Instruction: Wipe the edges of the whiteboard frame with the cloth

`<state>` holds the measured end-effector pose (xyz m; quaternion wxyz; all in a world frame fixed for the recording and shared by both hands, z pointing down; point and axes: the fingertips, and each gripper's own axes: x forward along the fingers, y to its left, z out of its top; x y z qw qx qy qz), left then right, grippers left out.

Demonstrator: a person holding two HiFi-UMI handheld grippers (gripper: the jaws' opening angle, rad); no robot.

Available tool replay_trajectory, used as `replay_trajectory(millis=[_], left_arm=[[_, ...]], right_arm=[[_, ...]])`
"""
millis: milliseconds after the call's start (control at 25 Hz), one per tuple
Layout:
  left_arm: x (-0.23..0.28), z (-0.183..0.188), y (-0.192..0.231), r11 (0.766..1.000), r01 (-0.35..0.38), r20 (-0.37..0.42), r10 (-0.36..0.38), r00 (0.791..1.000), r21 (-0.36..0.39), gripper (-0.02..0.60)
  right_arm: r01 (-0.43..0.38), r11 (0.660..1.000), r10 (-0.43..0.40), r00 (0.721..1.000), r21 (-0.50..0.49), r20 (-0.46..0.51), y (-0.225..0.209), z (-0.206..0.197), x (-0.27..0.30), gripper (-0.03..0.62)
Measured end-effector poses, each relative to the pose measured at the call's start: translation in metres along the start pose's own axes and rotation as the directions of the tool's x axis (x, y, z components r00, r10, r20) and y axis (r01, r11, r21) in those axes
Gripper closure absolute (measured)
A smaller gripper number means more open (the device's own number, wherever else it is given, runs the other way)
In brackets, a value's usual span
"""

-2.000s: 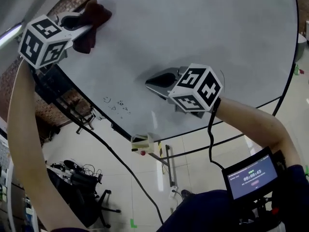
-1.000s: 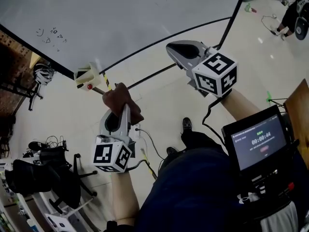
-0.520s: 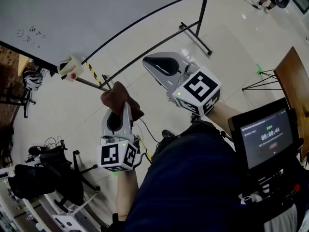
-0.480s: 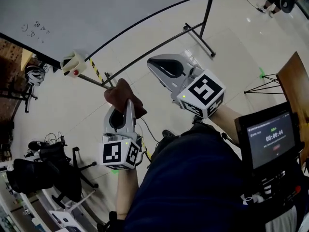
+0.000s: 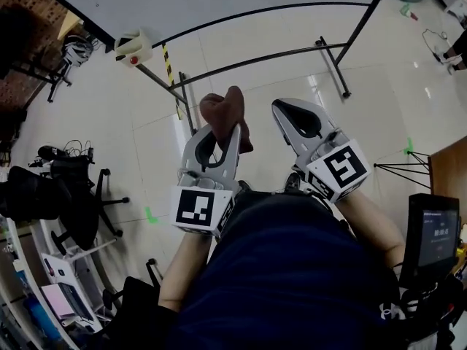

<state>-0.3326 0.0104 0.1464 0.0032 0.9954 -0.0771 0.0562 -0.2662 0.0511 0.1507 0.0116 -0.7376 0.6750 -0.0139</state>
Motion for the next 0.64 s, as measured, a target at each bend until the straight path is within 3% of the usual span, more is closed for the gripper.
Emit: replay_trajectory(millis=[640], left_arm=[[0.018,0.001,0.009,1.000,-0.019,-0.005,0.019,1.000,0.014,0.511]], right_arm=[[-0.045,0.997,0.046,0.999,-0.059,0.010,0.000,0.007,0.030,0.583]])
